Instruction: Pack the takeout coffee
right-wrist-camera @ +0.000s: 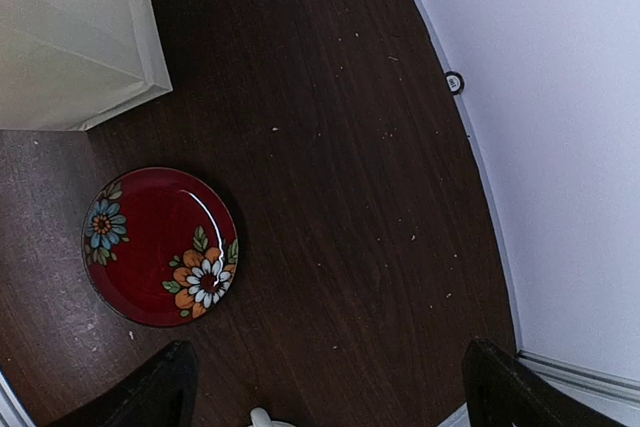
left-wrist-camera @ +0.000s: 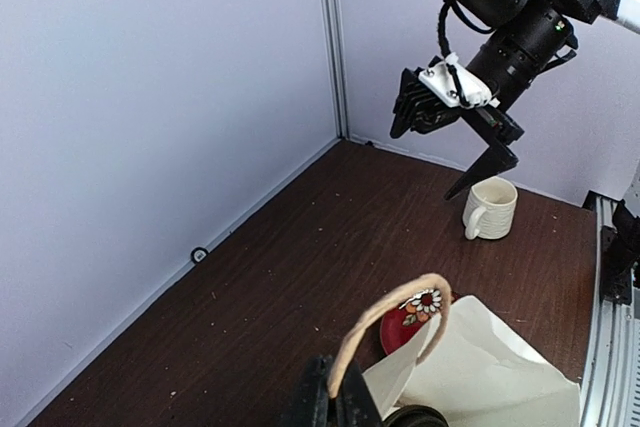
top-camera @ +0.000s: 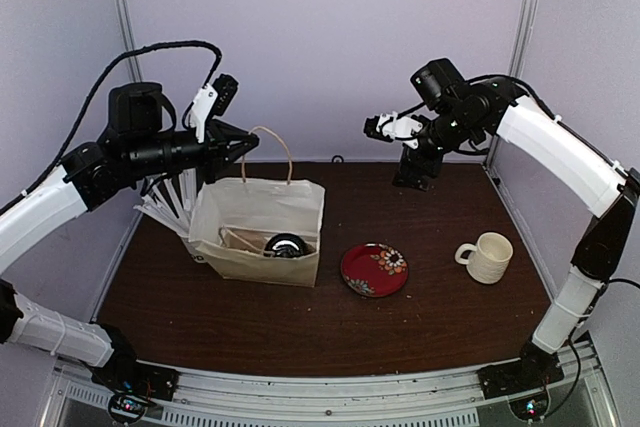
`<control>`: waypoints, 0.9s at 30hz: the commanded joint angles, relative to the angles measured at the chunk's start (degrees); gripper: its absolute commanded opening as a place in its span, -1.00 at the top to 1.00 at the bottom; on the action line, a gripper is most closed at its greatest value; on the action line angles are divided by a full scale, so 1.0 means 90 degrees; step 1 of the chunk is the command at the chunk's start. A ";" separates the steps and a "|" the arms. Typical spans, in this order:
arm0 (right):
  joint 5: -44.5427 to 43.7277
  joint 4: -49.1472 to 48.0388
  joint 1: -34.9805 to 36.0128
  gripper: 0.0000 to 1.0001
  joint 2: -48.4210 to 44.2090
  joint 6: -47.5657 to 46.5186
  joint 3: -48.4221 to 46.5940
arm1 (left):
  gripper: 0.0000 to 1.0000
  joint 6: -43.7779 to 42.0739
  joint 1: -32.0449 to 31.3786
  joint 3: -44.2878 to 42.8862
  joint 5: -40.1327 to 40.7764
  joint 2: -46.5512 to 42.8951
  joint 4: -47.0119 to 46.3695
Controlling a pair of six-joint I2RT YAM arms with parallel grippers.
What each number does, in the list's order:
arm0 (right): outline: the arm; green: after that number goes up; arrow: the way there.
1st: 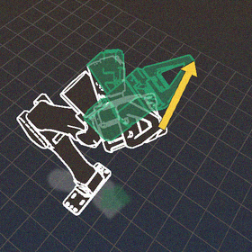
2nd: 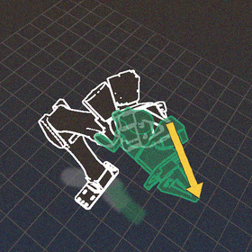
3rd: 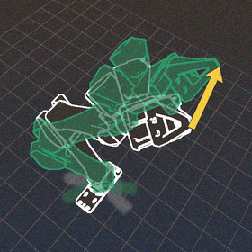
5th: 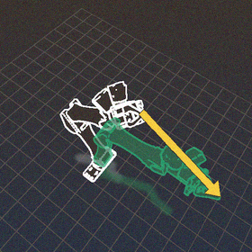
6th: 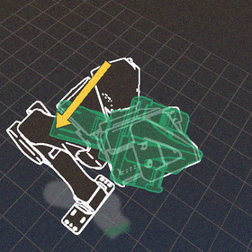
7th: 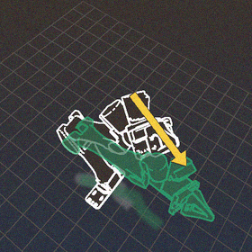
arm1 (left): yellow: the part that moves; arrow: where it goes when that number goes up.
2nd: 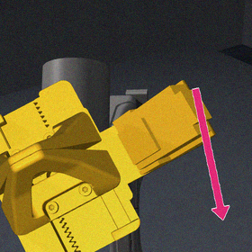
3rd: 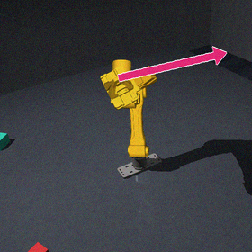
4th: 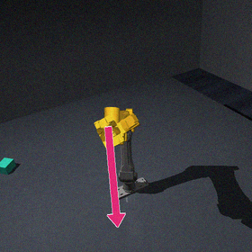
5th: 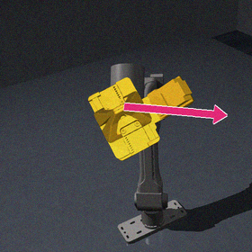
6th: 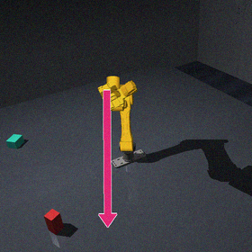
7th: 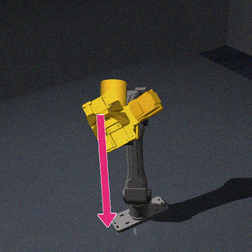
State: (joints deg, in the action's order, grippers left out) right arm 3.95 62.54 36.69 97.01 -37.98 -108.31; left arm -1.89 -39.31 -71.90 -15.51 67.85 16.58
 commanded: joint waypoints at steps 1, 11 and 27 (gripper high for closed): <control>0.0342 -0.0392 -0.0022 -0.91 -0.0244 0.0293 0.0109 | 1.00 0.0058 0.0012 0.0185 -0.0163 -0.0175 -0.0321; 0.0496 -0.0302 -0.0022 -0.91 0.0050 0.0254 0.0064 | 1.00 0.0510 -0.0319 0.0831 -0.0084 -0.1111 0.0102; 0.0452 0.0090 -0.0015 -0.92 0.0222 0.0182 0.0221 | 1.00 0.1047 -0.1454 0.1764 -0.0558 -0.1921 0.0906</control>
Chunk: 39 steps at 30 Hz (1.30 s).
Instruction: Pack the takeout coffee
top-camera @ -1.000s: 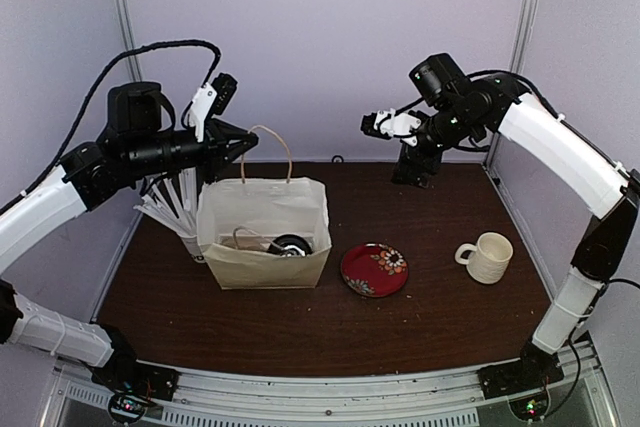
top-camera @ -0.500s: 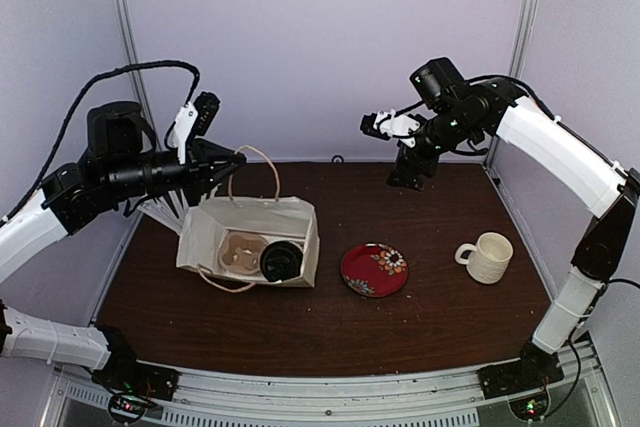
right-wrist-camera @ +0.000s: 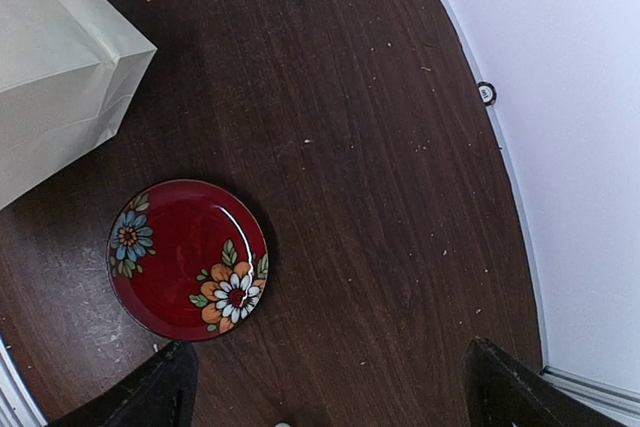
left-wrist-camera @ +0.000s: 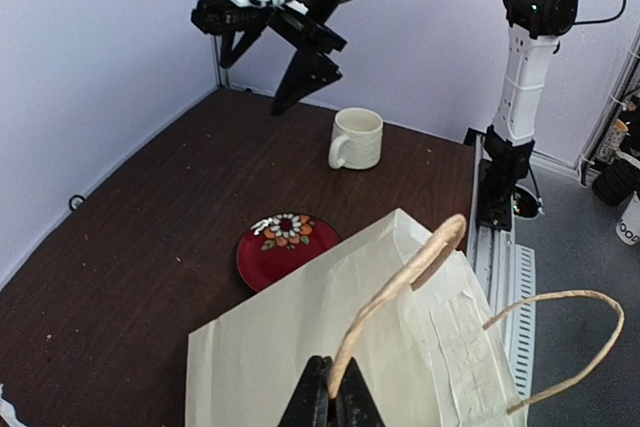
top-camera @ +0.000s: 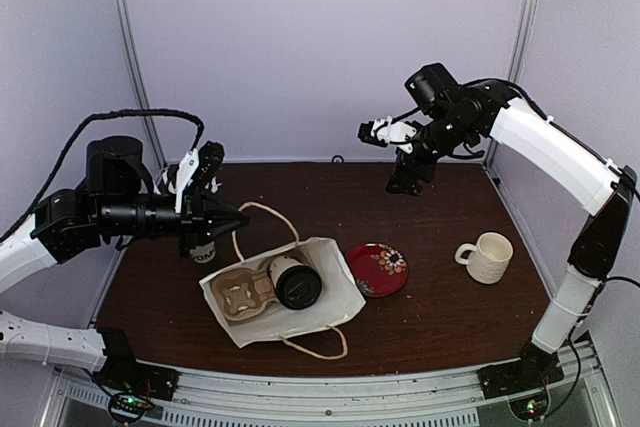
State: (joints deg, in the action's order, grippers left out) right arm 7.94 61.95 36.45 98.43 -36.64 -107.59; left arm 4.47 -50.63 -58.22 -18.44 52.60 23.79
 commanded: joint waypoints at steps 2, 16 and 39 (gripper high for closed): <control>0.0023 0.0153 0.0013 -0.92 0.0067 0.0029 0.0178 | 1.00 0.0491 -0.0372 0.0302 -0.0259 -0.0285 0.0021; 0.0262 0.0255 0.0013 -0.91 0.0082 0.0019 0.0120 | 1.00 0.0377 -0.0762 0.0032 -0.0189 0.0195 0.0308; 0.0547 0.0119 0.0013 -0.91 -0.0454 -0.0011 0.0600 | 1.00 -0.0968 -0.0370 -0.1502 0.4847 0.1307 0.1093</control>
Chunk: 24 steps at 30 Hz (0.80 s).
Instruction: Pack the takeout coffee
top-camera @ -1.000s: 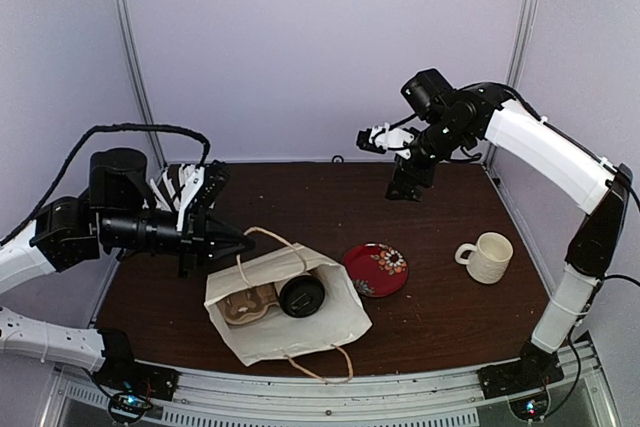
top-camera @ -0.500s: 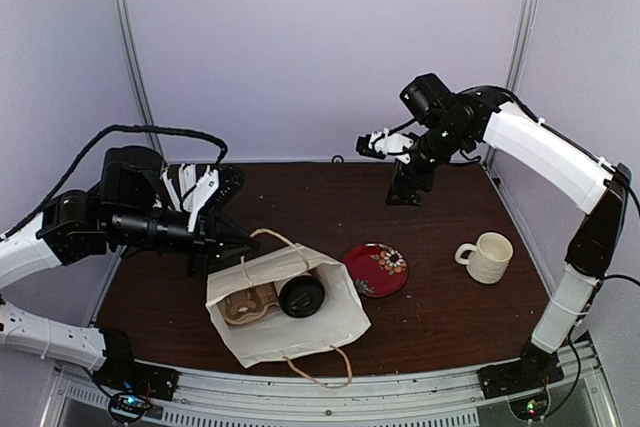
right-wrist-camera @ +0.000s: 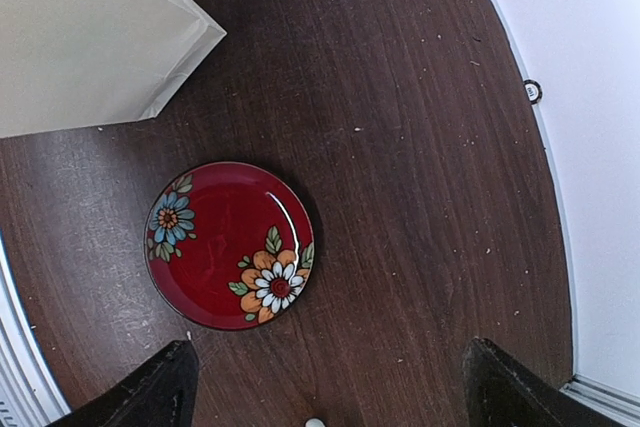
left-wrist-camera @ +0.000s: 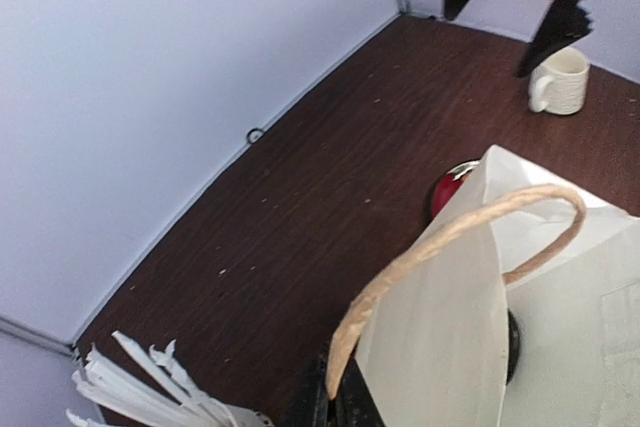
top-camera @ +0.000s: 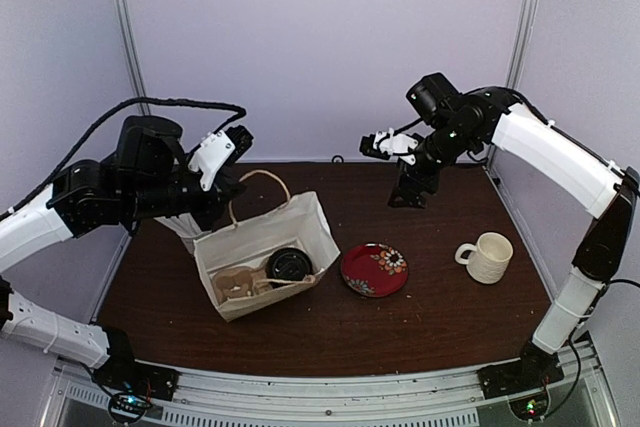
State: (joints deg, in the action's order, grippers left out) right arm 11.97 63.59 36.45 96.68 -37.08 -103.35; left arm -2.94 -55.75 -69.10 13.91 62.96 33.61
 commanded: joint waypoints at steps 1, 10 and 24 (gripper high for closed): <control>0.0116 -0.0067 0.0013 -0.91 -0.0277 0.0038 0.0151 | 1.00 -0.0141 0.0263 -0.0320 0.1377 0.0178 -0.0043; 0.0074 -0.0139 0.0011 -0.91 -0.0326 0.0068 0.0258 | 0.40 0.0164 0.1363 -0.0657 0.0876 0.0420 -0.0169; -0.0047 -0.0335 -0.0366 -0.91 -0.0754 0.0141 0.0783 | -0.40 0.0584 0.1499 -0.1370 0.1263 -0.0682 0.0808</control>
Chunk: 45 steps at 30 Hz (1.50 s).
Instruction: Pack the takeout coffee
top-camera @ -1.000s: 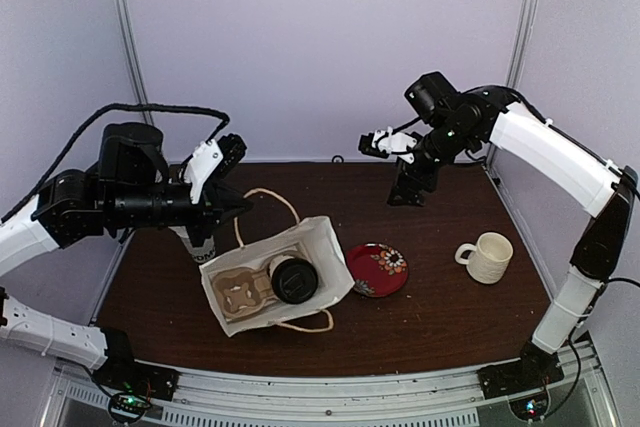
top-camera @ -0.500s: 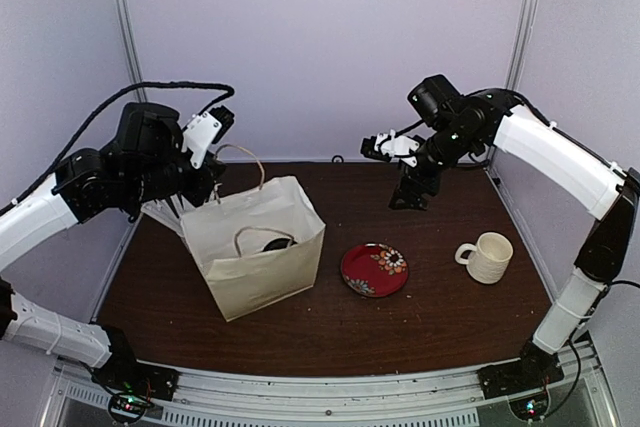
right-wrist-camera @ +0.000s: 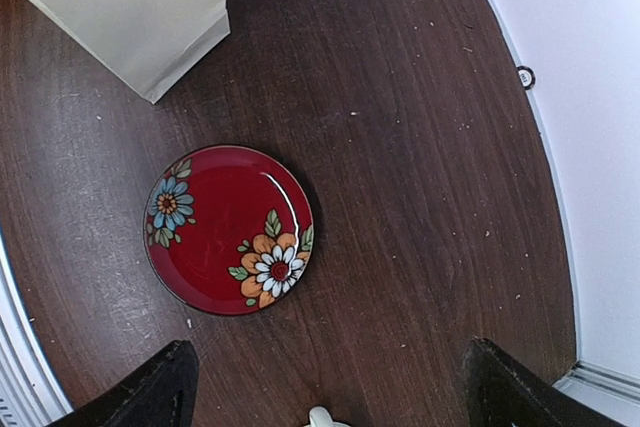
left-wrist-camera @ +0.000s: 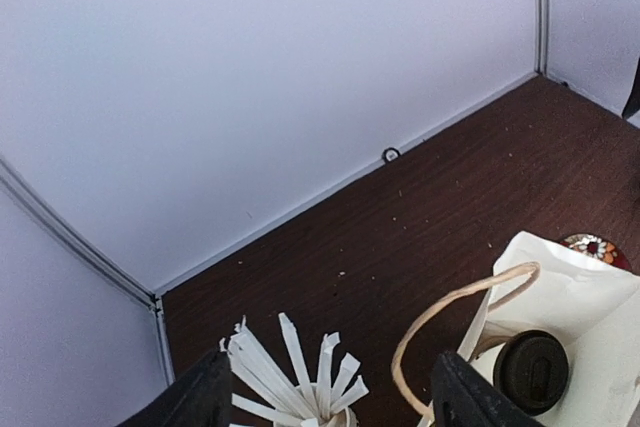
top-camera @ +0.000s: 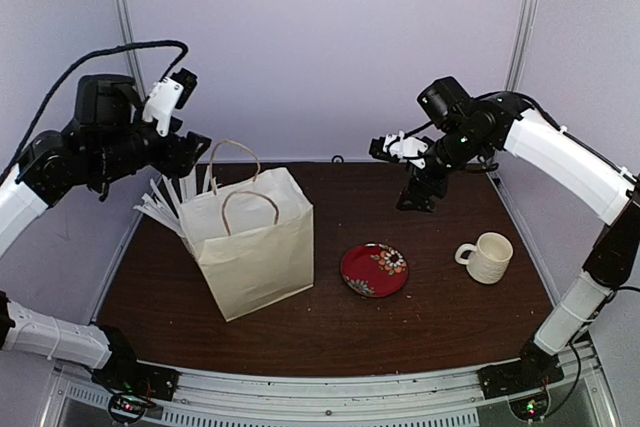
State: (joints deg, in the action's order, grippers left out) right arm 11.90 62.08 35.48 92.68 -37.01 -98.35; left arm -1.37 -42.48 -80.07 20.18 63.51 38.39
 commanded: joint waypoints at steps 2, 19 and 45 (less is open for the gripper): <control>0.0084 -0.0298 -0.0526 -0.90 -0.0407 0.0227 0.0407 | -0.22 0.0645 0.0028 -0.0059 0.1111 -0.0962 0.0609; 0.2264 -0.2137 -0.2175 -0.70 -0.0982 0.0988 0.2559 | 0.46 0.2179 0.3327 0.0915 -0.0989 -0.0257 0.2078; 0.2545 -0.2180 -0.2175 -0.69 -0.1001 0.0783 0.2734 | 0.13 0.2137 0.4826 0.0283 -0.2986 0.1182 0.0641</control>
State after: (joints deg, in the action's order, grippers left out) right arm 33.87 43.40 15.99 84.33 -29.69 -74.41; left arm 19.29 0.56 -73.69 -8.54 71.75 45.52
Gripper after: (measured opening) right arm 0.847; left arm 0.432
